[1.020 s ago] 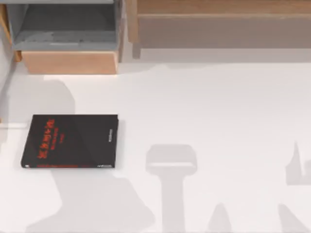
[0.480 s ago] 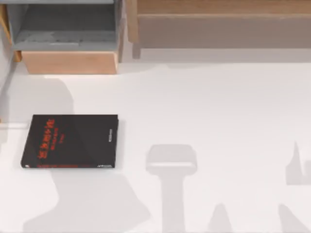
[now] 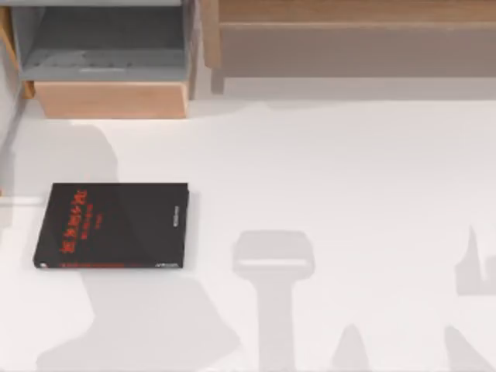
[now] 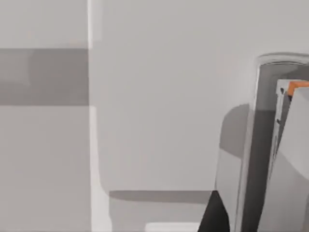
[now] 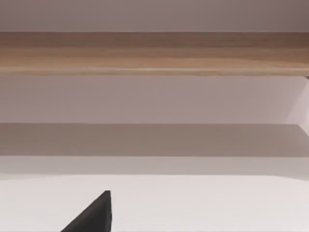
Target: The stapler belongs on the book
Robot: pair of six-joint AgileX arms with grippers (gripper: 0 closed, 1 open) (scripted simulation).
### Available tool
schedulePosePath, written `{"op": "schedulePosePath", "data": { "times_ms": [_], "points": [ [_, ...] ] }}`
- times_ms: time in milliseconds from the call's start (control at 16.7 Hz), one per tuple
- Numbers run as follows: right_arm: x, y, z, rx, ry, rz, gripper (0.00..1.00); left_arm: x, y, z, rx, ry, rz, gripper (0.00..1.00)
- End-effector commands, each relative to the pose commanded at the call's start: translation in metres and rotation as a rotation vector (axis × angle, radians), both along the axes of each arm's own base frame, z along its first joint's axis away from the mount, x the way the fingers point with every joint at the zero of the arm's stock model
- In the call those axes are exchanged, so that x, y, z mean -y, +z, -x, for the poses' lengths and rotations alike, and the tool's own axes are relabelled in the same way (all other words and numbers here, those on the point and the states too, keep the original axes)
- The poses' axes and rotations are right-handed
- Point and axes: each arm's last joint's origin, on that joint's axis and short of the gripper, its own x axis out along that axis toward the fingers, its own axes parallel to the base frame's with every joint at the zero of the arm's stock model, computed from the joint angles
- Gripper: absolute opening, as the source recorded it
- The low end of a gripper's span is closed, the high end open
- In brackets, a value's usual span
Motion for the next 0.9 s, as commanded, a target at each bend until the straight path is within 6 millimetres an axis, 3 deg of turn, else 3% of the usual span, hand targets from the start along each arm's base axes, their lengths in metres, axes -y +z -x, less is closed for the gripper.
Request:
{"op": "schedulePosePath", "data": {
  "times_ms": [120,180,720,900],
  "points": [
    [0.0,0.0,0.0,0.0,0.0,0.0,1.0,0.0,0.0,0.0,0.0,0.0,0.0,0.02],
    [0.0,0.0,0.0,0.0,0.0,0.0,1.0,0.0,0.0,0.0,0.0,0.0,0.0,0.0],
    [0.0,0.0,0.0,0.0,0.0,0.0,1.0,-0.001,0.0,0.0,0.0,0.001,-0.001,0.0],
    [0.0,0.0,0.0,0.0,0.0,0.0,1.0,-0.003,0.018,0.006,0.022,0.031,-0.005,0.0]
  ]
}}
